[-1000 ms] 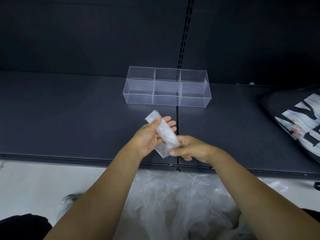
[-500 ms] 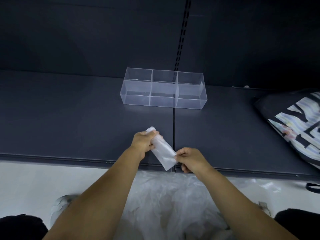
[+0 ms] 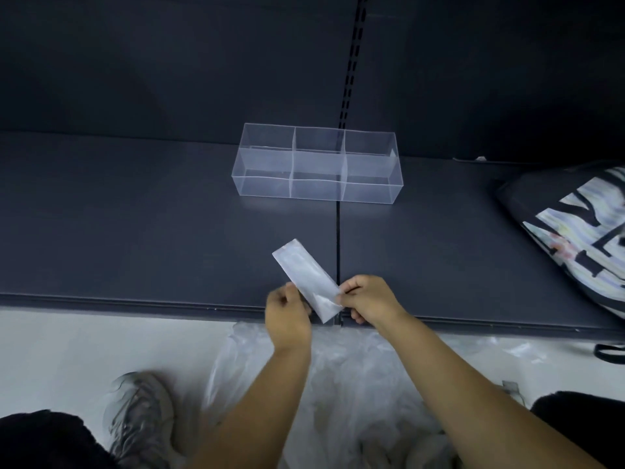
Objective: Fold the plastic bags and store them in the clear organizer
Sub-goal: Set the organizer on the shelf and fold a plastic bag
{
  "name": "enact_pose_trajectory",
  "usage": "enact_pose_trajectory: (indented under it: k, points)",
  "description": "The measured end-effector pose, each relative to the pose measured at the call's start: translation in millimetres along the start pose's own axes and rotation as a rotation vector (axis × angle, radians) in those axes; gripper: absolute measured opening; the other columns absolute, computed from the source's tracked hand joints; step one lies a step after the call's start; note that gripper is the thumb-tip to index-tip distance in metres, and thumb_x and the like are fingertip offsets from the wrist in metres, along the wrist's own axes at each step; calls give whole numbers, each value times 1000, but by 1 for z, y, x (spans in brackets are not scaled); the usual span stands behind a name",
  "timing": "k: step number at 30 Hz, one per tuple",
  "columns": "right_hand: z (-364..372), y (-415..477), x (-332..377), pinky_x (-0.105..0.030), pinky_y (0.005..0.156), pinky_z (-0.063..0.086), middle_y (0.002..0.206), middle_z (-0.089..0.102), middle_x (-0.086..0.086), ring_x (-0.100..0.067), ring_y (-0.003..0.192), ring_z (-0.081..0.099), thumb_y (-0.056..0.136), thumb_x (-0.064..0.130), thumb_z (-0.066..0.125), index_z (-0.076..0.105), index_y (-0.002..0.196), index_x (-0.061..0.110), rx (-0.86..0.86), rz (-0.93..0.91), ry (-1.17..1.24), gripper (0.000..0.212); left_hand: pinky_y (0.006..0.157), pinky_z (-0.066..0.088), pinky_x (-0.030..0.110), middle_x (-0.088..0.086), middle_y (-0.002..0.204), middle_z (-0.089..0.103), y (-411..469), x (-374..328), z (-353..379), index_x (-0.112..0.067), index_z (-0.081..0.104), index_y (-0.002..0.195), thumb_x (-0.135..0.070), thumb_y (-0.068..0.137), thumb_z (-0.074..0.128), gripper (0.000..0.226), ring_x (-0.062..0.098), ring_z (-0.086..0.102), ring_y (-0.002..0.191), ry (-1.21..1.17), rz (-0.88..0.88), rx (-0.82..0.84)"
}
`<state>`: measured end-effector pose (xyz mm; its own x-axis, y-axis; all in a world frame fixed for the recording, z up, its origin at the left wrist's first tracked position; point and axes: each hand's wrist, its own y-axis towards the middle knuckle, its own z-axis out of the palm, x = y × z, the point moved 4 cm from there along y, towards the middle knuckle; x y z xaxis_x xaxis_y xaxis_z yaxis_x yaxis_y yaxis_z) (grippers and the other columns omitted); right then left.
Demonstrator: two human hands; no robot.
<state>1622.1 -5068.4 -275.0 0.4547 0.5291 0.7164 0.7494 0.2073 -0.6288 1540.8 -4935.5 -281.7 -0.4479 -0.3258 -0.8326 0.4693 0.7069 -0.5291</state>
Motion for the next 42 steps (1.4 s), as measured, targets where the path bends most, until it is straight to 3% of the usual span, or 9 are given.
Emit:
enact_pose_trajectory:
  k: [3, 12, 15, 17, 22, 29, 33, 36, 42]
  points:
    - [0, 0, 1, -21, 41, 41, 62, 60, -4, -8, 38, 46, 80, 7, 72, 65, 85, 9, -4, 6, -11, 9, 41, 31, 23, 0, 48, 45, -15, 16, 11, -11, 49, 66, -38, 95, 53, 40, 15, 37, 40, -15, -186, 149]
    - [1, 1, 0, -19, 41, 42, 61, 61, -3, -7, 38, 50, 82, 5, 70, 64, 84, 10, -38, 35, -19, 7, 54, 40, 26, 1, 52, 53, -10, 22, -2, -16, 51, 49, -27, 85, 61, 39, 23, 50, 52, 532, -31, 121]
    - [1, 1, 1, -19, 42, 44, 61, 63, -3, -6, 37, 51, 82, 6, 70, 64, 82, 11, -41, 34, -38, 8, 58, 42, 25, -1, 80, 59, -24, 4, -4, -14, 60, 77, -21, 88, 62, 13, 11, 49, 66, 710, 438, 41]
    - [2, 1, 3, -20, 42, 45, 60, 64, -3, -7, 37, 52, 81, 7, 70, 65, 82, 11, -38, 35, -38, 7, 91, 45, 29, 4, 111, 58, -35, -3, 4, -11, 62, 108, -29, 89, 63, 26, 17, 52, 99, 768, 806, 153]
    - [1, -2, 7, -20, 44, 46, 69, 65, -10, -11, 45, 54, 81, 9, 72, 66, 92, 7, -4, 83, -43, 13, 118, 3, 24, 0, 157, 22, -23, 21, 10, -16, 25, 150, -55, 91, 49, 74, 15, 14, 146, 1122, 949, 451]
    - [-16, -10, 29, -18, 43, 48, 71, 65, -8, -9, 48, 53, 84, 6, 70, 64, 98, 6, 76, 123, 145, 15, 91, 51, 33, 12, 114, 69, -22, -6, 7, -5, 67, 118, -9, 85, 69, 33, 27, 65, 104, 899, 1058, 290]
    - [-27, -3, 50, -15, 64, 48, 111, 64, 4, -7, 72, 56, 82, -9, 60, 58, 124, 17, 124, -193, -158, 50, 59, 43, 34, 8, 72, 62, -9, -25, 4, -26, 63, 123, -32, 102, 40, 32, 25, 55, 64, 939, 914, 335]
    - [-11, 3, 52, -15, 77, 47, 125, 58, 11, -10, 84, 50, 78, -20, 53, 51, 134, 23, 368, -306, -281, 70, 61, 39, 34, 10, 76, 65, 9, -37, 6, -18, 65, 108, -37, 102, 34, 37, 29, 58, 69, 987, 839, 360]
    - [10, 32, 55, -26, 81, 50, 91, 71, -8, -11, 78, 62, 81, 0, 69, 69, 92, 8, 220, -317, -226, 14, 66, 59, 34, 17, 98, 65, 54, -39, 3, -4, 65, 103, -23, 102, 43, 29, 24, 63, 79, 431, 308, 466]
